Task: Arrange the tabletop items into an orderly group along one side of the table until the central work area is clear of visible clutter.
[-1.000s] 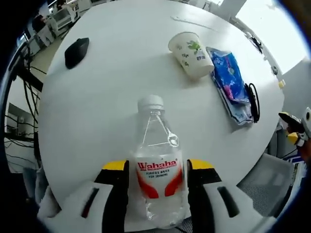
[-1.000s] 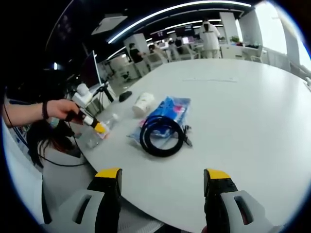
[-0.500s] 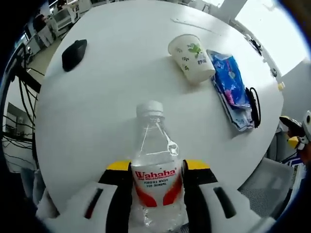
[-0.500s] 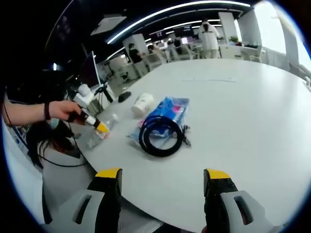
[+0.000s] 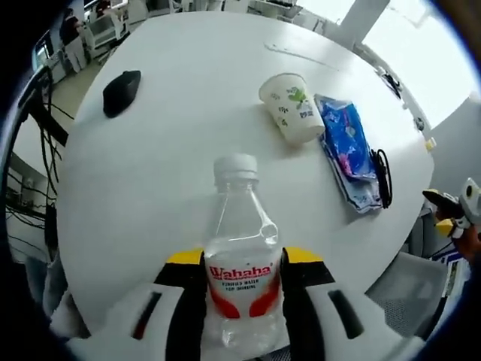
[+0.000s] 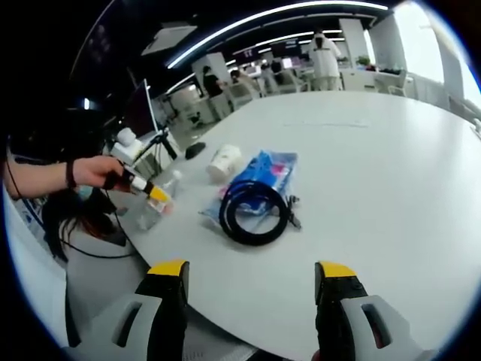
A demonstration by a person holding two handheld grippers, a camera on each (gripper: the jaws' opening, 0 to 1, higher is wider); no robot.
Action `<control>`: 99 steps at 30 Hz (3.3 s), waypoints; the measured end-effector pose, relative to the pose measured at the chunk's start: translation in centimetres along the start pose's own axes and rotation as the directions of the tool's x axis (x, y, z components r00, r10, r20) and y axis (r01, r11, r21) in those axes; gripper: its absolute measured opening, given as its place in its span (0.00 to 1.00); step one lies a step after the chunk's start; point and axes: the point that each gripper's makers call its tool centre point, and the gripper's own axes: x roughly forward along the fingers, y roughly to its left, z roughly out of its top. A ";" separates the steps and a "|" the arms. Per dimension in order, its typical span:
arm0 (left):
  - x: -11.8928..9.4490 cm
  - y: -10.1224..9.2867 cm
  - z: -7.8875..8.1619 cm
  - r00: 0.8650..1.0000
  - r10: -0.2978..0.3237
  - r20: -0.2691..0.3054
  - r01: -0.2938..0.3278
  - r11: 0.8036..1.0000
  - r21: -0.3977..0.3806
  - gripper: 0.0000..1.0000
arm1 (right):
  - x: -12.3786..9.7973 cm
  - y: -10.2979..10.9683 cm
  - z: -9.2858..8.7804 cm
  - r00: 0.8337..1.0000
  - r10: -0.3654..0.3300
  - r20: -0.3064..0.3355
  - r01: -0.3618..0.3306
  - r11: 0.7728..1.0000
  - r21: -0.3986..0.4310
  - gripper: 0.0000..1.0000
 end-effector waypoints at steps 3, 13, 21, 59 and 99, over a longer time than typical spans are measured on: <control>-0.4 0.1 0.2 1.000 0.000 0.014 0.000 1.000 -0.002 0.37 | 0.1 0.0 0.1 1.000 0.004 -0.002 -0.004 1.000 -0.003 0.69; -2.3 0.7 1.7 0.997 0.019 0.079 -0.018 1.000 -0.011 0.37 | 0.2 0.0 0.2 1.000 0.009 -0.004 -0.009 1.000 -0.008 0.69; -3.3 0.9 2.5 0.993 0.027 0.112 -0.027 1.000 -0.004 0.37 | 0.3 -0.2 0.3 1.000 0.011 -0.004 -0.011 1.000 -0.009 0.69; -6.2 0.3 0.3 0.972 0.083 0.222 -0.087 0.996 0.011 0.37 | 0.6 -0.2 0.1 1.000 0.026 -0.012 -0.026 1.000 -0.015 0.69; -6.4 -0.7 -2.5 0.941 0.121 0.316 -0.142 0.989 0.046 0.38 | 1.3 0.2 0.0 0.998 0.053 -0.034 -0.054 0.998 -0.029 0.69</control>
